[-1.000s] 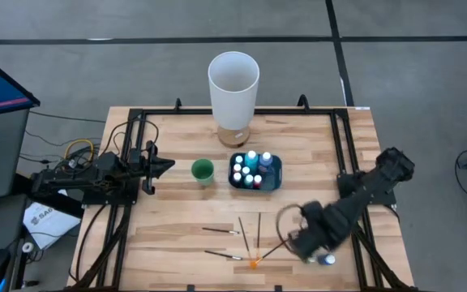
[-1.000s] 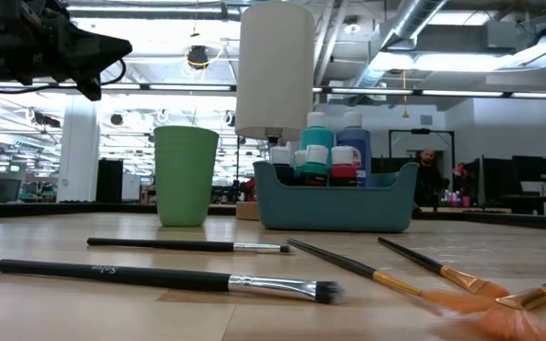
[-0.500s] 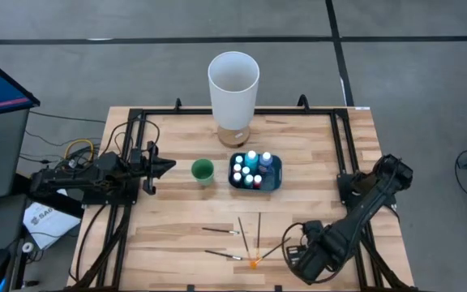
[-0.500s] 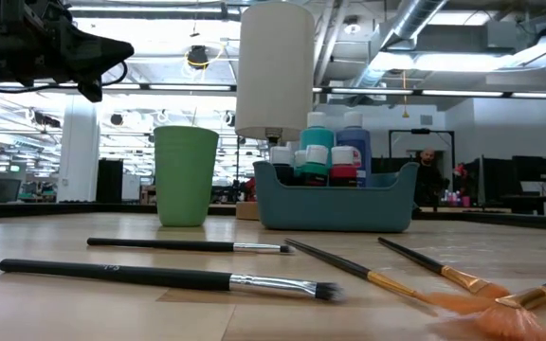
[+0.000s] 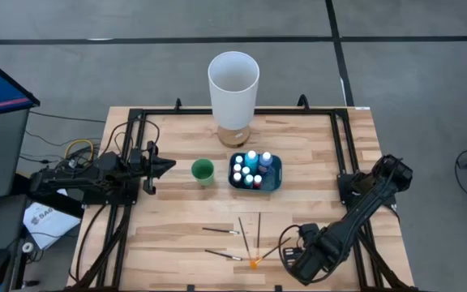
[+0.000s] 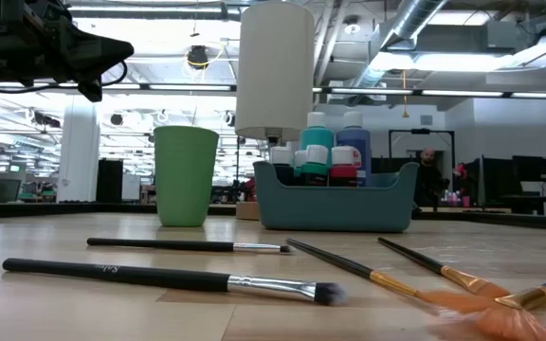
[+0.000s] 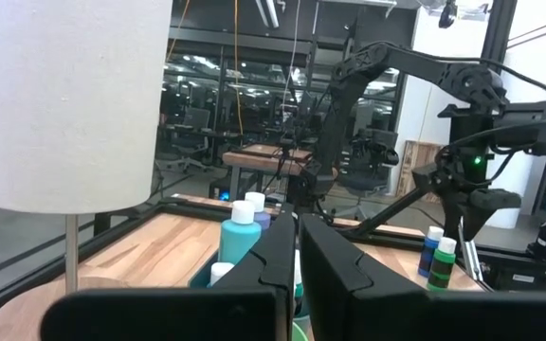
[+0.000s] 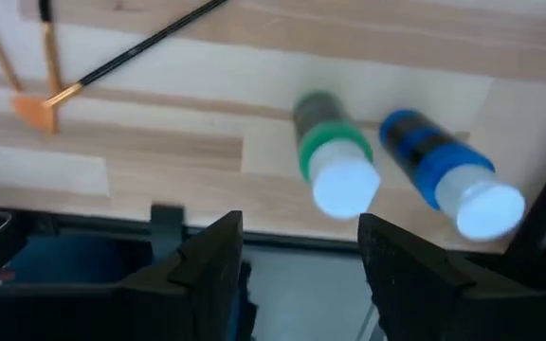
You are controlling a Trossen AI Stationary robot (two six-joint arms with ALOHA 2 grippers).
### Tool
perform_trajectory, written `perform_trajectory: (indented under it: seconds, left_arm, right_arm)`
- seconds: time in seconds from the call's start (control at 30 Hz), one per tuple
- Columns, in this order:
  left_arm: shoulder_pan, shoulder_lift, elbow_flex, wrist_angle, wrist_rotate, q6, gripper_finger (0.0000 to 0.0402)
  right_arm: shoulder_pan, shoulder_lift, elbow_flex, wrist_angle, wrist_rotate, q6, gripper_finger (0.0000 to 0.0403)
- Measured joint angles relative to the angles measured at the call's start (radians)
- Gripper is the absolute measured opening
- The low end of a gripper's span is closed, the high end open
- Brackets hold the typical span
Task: Pick & Place Paint Supplies
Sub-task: Put the small green paint bottle into the green bin
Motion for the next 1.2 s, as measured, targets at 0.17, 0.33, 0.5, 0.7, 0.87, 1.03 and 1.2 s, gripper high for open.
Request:
perform_trajectory:
  seconds: [0.17, 0.33, 0.5, 0.7, 0.87, 1.03, 1.2]
  left_arm:
    - [0.000, 0.000, 0.000, 0.002, 0.000, 0.000, 0.0008]
    - [0.000, 0.000, 0.000, 0.003, 0.000, 0.000, 0.0008]
    - [0.000, 0.000, 0.000, 0.003, 0.000, 0.000, 0.0008]
    - [0.000, 0.000, 0.000, 0.004, 0.000, 0.000, 0.0008]
    - [0.000, 0.000, 0.000, 0.003, 0.000, 0.000, 0.0008]
    - [0.000, 0.000, 0.000, 0.003, 0.000, 0.000, 0.0008]
    - [0.000, 0.000, 0.000, 0.003, 0.000, 0.000, 0.0008]
  right_arm:
    - [0.005, 0.000, -0.062, 0.035, -0.009, 0.000, 0.0206]
    - [0.012, -0.008, -0.106, 0.074, -0.025, 0.000, 0.0206]
    - [0.012, -0.006, -0.108, 0.085, -0.018, 0.000, 0.0206]
    - [0.011, -0.006, -0.109, 0.090, -0.006, -0.007, 0.0206]
    - [0.007, -0.001, -0.065, 0.034, 0.006, -0.035, 0.0206]
    - [0.007, 0.000, 0.000, -0.080, 0.020, -0.020, 0.0206]
    - [0.011, 0.004, -0.001, -0.083, 0.009, -0.019, 0.0206]
